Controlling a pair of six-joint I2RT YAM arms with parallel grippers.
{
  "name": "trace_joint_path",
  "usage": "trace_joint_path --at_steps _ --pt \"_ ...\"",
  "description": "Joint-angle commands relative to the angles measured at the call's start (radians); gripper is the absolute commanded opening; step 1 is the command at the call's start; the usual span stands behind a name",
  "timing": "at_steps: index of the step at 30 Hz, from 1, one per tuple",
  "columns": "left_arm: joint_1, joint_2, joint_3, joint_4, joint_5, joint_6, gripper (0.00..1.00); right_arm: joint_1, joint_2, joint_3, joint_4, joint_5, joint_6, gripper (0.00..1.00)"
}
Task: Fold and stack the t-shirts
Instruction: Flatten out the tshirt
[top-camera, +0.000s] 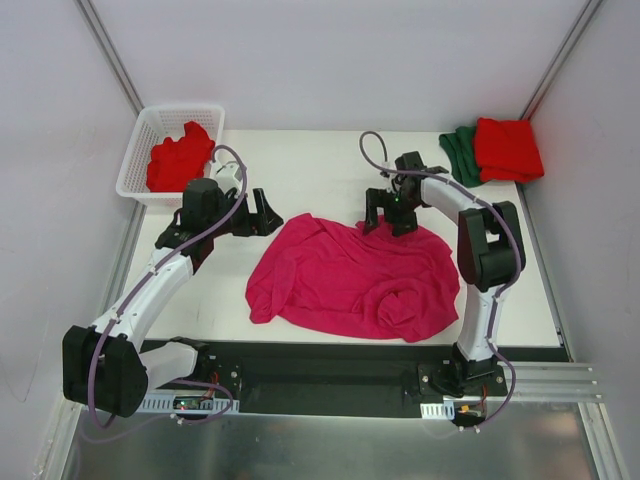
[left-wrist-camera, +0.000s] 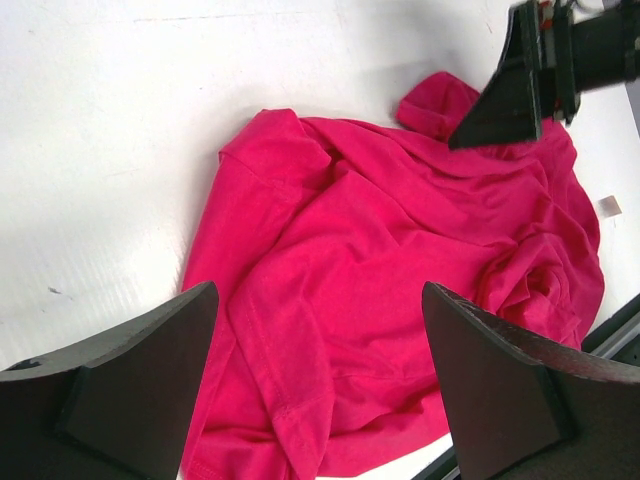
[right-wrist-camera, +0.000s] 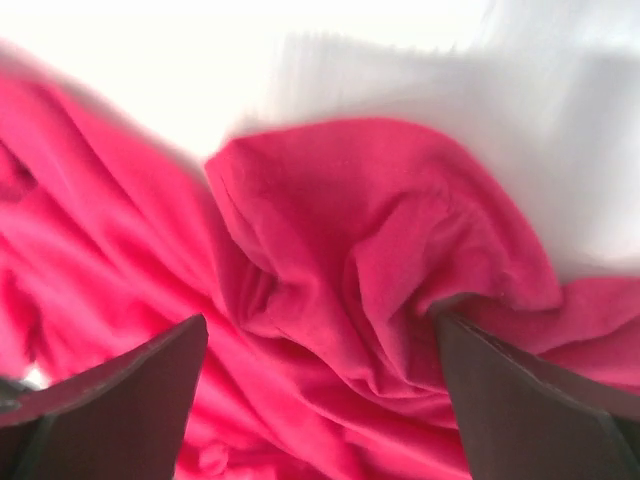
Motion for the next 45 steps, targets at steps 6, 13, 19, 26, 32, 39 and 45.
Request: trace_joint_path --at_steps 6,13,19,26,32,39,45 --pt "-0.005 -0.005 0.016 0.017 0.006 0.014 0.84 -0.014 0.083 0.267 0.010 0.148 -0.057 1.00" --pt "-0.003 0.012 0.027 0.014 0.003 0.022 0.84 -0.031 0.152 0.302 -0.002 0.193 -0.077 1.00" --pt "-0.003 0.016 0.032 0.010 0.000 0.028 0.86 -0.052 0.143 0.258 -0.013 0.237 -0.082 1.00" --pt "-0.003 0.018 0.033 0.008 0.003 0.028 0.86 -0.069 0.086 0.169 -0.019 0.240 -0.064 1.00" --pt "-0.003 0.015 0.027 0.010 0.009 0.025 0.86 -0.071 0.025 0.068 0.021 0.211 -0.044 0.99" --pt "-0.003 -0.002 0.020 0.010 0.005 0.028 0.86 -0.075 0.020 0.020 0.071 0.134 -0.014 0.87" --pt "-0.003 -0.013 0.010 0.010 0.002 0.028 0.86 -0.077 0.040 0.028 0.087 0.116 -0.005 0.52"
